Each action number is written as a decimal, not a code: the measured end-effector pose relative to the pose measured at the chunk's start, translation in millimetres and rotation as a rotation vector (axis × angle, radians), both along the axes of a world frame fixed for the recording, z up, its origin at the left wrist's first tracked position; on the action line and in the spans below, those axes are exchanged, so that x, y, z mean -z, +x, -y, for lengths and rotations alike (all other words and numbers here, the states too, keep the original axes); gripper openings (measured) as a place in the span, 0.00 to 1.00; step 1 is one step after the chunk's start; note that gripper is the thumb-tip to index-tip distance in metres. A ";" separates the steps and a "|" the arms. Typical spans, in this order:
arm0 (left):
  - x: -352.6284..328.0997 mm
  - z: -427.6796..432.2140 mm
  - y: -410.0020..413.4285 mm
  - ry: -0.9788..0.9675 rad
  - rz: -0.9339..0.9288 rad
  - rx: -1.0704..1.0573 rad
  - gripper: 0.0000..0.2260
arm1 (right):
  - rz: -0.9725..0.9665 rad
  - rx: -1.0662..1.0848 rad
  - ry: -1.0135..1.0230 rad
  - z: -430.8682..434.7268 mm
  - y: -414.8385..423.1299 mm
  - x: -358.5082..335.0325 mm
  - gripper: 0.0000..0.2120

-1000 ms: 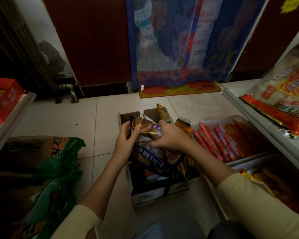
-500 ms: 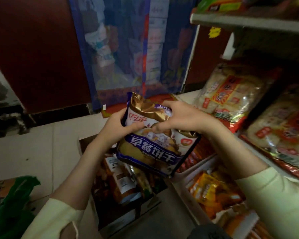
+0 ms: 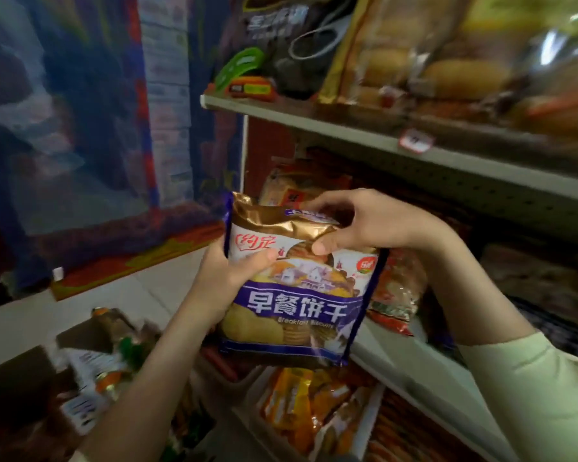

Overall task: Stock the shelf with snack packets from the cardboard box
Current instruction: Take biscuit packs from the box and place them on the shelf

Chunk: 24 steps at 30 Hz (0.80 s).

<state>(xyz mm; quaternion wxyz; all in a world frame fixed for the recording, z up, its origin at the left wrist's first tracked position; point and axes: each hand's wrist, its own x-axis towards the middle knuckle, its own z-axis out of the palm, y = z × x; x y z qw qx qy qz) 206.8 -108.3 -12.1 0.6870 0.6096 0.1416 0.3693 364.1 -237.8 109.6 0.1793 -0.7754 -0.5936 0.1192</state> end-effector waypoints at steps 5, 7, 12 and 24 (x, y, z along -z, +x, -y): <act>-9.2 25.9 30.5 -0.067 0.132 0.150 0.30 | -0.168 0.225 0.411 80.6 18.5 6.6 0.27; -12.5 37.4 43.9 -0.092 0.164 0.228 0.33 | -0.323 0.306 0.591 110.3 22.8 28.8 0.26; -16.5 69.4 75.6 -0.165 0.152 0.344 0.18 | -0.844 0.354 0.675 149.4 16.2 73.4 0.35; -3.8 147.5 167.8 -0.031 -0.082 0.509 0.33 | -0.749 0.976 1.156 205.4 64.0 114.7 0.21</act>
